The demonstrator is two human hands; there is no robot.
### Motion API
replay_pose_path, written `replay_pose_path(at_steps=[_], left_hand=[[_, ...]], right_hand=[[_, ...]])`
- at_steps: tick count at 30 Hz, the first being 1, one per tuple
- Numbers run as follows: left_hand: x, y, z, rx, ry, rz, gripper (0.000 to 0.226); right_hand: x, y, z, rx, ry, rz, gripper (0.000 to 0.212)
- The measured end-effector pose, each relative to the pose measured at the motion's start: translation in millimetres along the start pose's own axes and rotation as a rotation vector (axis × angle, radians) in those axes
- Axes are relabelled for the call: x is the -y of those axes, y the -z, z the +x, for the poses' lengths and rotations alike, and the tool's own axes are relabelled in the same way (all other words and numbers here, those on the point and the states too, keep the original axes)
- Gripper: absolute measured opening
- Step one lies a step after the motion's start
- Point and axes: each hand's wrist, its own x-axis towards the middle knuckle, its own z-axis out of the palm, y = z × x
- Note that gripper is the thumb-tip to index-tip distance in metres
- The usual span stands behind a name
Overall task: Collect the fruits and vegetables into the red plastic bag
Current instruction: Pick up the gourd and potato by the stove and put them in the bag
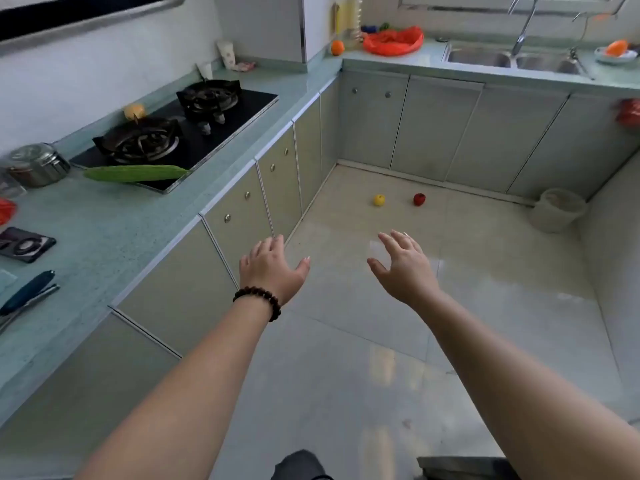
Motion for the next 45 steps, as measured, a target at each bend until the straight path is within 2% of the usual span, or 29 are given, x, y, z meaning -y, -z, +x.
replay_pose_path(at_steps=[13,26,33,38,45], left_hand=[[31,-19,80,-0.016,0.099,-0.021,0.074],[84,16,299,-0.074,0.286,-0.068,0.072],[105,32,380,-0.105,0.379,-0.077,0.070],[126,29,428,-0.152,0.507,-0.106,0.069],[146,24,509,-0.291,0.781,-0.139,0.070]], right_hand=[[15,-34,95,0.052,0.049,0.008,0.060],[97,-59,344,0.113,0.180,-0.037,0.059],[141,-68,445,0.122,0.277,-0.003,0.058],[174,-90,523,0.170,0.401,0.018,0.057],[219,-128,648,0.341,0.595,-0.008,0.057]])
